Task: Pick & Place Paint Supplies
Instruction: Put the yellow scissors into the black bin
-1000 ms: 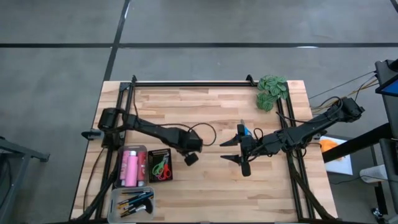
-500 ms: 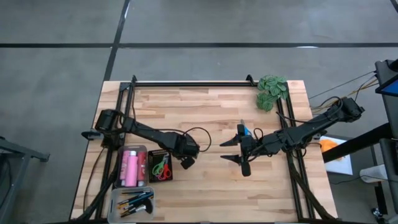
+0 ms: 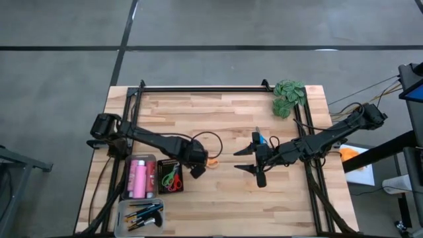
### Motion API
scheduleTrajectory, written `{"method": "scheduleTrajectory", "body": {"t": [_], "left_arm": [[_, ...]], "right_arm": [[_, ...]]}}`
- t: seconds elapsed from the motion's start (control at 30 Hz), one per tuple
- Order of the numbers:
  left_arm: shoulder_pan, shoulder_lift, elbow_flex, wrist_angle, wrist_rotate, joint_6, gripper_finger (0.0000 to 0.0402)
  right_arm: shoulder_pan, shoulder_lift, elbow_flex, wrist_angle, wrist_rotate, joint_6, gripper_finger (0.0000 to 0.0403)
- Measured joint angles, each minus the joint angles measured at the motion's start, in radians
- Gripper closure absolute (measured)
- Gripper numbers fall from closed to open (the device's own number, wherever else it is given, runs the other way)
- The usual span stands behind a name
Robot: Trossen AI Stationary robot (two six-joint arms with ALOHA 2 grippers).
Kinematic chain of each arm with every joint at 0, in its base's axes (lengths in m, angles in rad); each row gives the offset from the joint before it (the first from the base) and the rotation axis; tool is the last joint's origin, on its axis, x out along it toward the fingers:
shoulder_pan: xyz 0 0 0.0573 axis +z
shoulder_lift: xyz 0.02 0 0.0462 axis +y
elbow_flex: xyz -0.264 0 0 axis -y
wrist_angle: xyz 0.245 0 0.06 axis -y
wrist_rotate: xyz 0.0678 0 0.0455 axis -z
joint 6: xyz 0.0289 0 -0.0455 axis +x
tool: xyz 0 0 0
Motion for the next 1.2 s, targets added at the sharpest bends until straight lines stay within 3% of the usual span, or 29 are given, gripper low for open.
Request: {"method": "scheduleTrajectory", "body": {"t": [0.3,0.7,0.97,1.2], "left_arm": [[0.026,0.001,0.002,0.053,-0.017,0.012,0.0396],[0.04,0.0,-0.008,0.332,-0.131,0.224,0.0284],[0.052,0.047,-0.091,0.52,-0.12,0.297,0.0276],[0.067,0.108,-0.097,0.549,-0.097,0.316,0.0276]], "right_arm": [[0.0,0.0,0.0,0.0,0.0,0.0,0.0194],[0.0,0.0,0.0,0.0,0.0,0.0,0.0194],[0.0,0.0,0.0,0.0,0.0,0.0,0.0194],[0.0,0.0,0.0,0.0,0.0,0.0,0.0194]]}}
